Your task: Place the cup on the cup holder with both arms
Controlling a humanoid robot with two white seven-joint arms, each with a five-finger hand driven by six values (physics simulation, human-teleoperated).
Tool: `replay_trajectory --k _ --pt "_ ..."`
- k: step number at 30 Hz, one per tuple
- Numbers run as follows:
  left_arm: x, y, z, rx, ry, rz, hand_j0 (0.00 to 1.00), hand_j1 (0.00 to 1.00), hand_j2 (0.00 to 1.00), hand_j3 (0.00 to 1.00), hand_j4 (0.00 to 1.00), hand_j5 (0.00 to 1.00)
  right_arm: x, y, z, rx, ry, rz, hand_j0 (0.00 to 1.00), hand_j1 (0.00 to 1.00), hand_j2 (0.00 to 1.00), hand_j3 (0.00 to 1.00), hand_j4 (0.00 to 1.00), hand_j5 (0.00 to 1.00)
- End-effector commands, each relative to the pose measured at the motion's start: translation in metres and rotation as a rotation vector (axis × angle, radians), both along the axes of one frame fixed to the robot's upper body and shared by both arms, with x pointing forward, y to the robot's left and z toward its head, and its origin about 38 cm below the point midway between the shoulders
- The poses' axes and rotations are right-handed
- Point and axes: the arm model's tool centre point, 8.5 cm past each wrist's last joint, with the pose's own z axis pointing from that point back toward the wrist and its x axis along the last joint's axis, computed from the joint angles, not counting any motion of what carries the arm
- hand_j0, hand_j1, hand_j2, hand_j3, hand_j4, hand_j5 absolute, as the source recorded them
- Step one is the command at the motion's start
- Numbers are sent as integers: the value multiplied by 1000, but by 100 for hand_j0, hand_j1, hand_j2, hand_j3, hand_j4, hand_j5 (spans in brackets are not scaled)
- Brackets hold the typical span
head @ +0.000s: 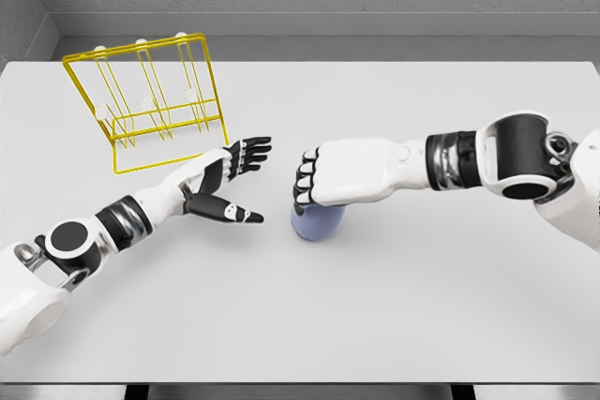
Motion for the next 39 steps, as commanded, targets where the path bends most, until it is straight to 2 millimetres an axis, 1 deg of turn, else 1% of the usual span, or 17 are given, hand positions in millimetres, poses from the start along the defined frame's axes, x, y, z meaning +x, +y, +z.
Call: replay_trajectory --k 1,3,9,12,15,19,21,24,25,26,28,30,33,34,35,36,39 --pt "0 0 0 -2 1 1 100 100 100 100 100 100 1 1 0 -4 -8 -2 87 87 87 87 87 87" --pt "0 0 0 -2 1 1 100 100 100 100 100 100 1 1 1 -3 -10 -3 94 94 94 94 94 94" --pt "0 0 0 -2 1 1 100 100 100 100 100 100 3 -2 1 -9 -15 -13 95 95 95 95 95 95" --pt "0 0 0 -1 2 1 100 100 100 100 100 100 7 -9 8 -2 -36 -34 99 99 99 99 99 99" --pt "0 1 0 0 3 2 100 100 100 100 100 100 19 -37 45 53 -111 -115 100 100 100 100 100 100" --pt "0 -1 0 -3 2 -1 100 100 100 100 100 100 23 -72 81 177 -125 -195 100 100 100 100 100 100" --pt "0 -1 -1 4 -3 -2 100 100 100 100 100 100 21 -100 91 228 -109 -249 100 100 100 100 100 100" --pt "0 -2 -1 16 -10 -6 100 100 100 100 100 100 14 -146 96 364 -99 -366 100 100 100 100 100 100" --pt "-1 -3 -1 20 -15 -9 100 100 100 100 100 100 9 -159 97 421 -73 -389 100 100 100 100 100 100" --pt "-1 -4 -1 21 -14 -11 100 100 100 100 100 100 6 -167 93 423 -63 -407 100 100 100 100 100 100" --pt "-1 -7 -2 18 -15 -16 100 100 100 100 100 100 2 -166 71 426 -4 -418 100 100 100 100 100 100" --pt "-1 -8 0 18 -18 -18 100 100 100 100 100 100 -5 -168 54 462 77 -418 100 100 100 100 100 100" --pt "-1 -11 0 8 -19 -22 100 100 100 100 100 100 -12 -184 38 555 106 -487 100 100 100 100 100 100" --pt "-1 -12 1 8 -20 -24 100 100 100 100 100 100 -18 -187 24 579 135 -512 100 100 100 100 100 100" --pt "-1 -14 1 2 -20 -28 100 100 100 100 100 100 -18 -194 22 583 135 -535 100 100 100 100 100 100" --pt "-2 -15 2 0 -22 -30 100 100 100 100 100 100 -15 -208 12 595 159 -585 100 100 100 100 100 100" --pt "-4 -19 0 0 -17 -42 100 100 100 100 100 100 -15 -211 12 601 157 -594 100 100 100 100 100 100"
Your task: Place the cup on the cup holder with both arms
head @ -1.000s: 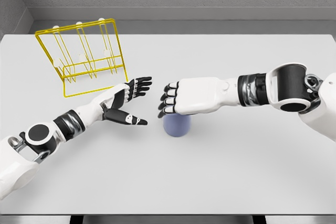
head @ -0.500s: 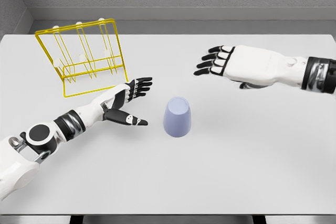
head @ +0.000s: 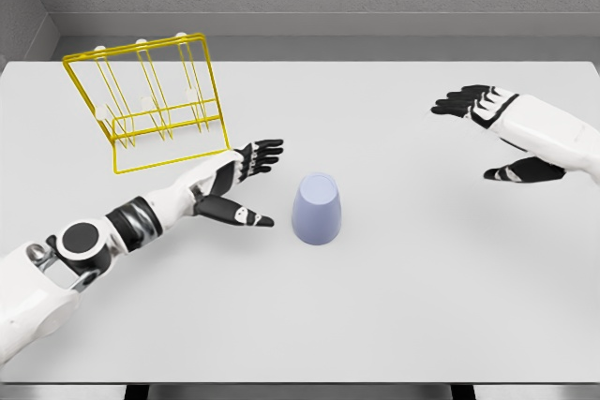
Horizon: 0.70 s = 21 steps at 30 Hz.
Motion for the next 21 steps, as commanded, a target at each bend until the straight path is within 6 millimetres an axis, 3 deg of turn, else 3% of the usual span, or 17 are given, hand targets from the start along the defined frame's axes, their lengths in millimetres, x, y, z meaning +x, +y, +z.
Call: replay_trajectory --k 1,21 --pt "-2 -4 -1 -7 4 -9 100 100 100 100 100 100 2 -7 3 27 -5 -25 100 100 100 100 100 100" --pt "-12 -29 0 -43 8 -64 100 100 100 100 100 100 2 -8 6 64 -28 -41 100 100 100 100 100 100"
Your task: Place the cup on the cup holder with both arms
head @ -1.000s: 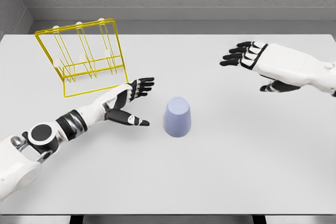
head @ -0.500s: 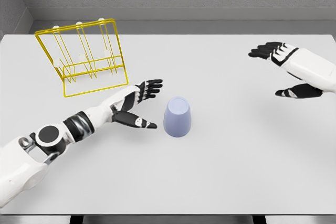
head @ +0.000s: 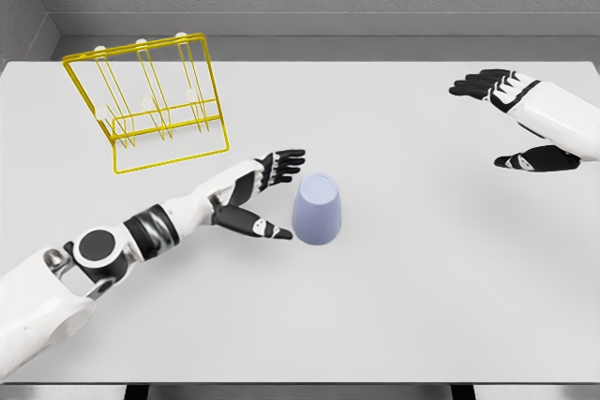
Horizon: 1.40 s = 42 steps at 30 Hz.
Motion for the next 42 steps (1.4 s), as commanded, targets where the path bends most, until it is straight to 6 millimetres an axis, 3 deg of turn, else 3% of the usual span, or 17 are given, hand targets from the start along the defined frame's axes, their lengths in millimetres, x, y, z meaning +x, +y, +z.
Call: replay_trajectory --k 1,42 --pt "-1 -4 0 -10 4 -6 100 100 100 100 100 100 0 2 0 15 -1 3 100 100 100 100 100 100" --pt "6 -35 -8 -15 45 -24 100 100 100 100 100 100 0 1 -1 16 2 1 100 100 100 100 100 100"
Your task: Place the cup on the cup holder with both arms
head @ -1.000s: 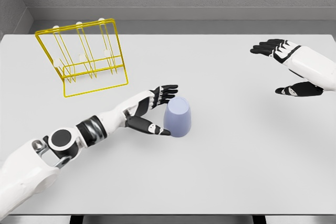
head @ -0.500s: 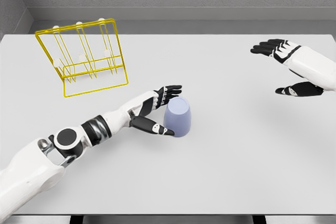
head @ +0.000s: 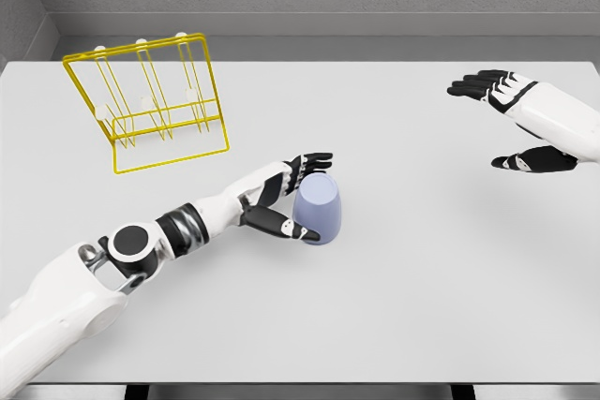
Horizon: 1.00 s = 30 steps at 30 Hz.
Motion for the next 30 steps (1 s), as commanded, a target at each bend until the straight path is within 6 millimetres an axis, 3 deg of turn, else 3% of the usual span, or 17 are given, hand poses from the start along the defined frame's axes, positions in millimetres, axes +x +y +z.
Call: replay_trajectory --k 1,20,23,28,30 --pt "0 0 -1 -1 5 2 100 100 100 100 100 100 0 0 1 7 0 1 100 100 100 100 100 100" --pt "1 -6 -10 -5 27 6 100 100 100 100 100 100 0 1 1 7 -1 2 100 100 100 100 100 100" --pt "2 -6 -10 -6 29 9 93 93 93 93 93 93 0 0 2 7 -2 1 100 100 100 100 100 100" --pt "3 -8 -9 -21 27 12 70 70 70 70 70 70 -1 1 2 6 -2 3 100 100 100 100 100 100" --pt "2 -8 -9 -23 26 11 69 69 69 69 69 69 -1 1 2 6 -2 3 100 100 100 100 100 100"
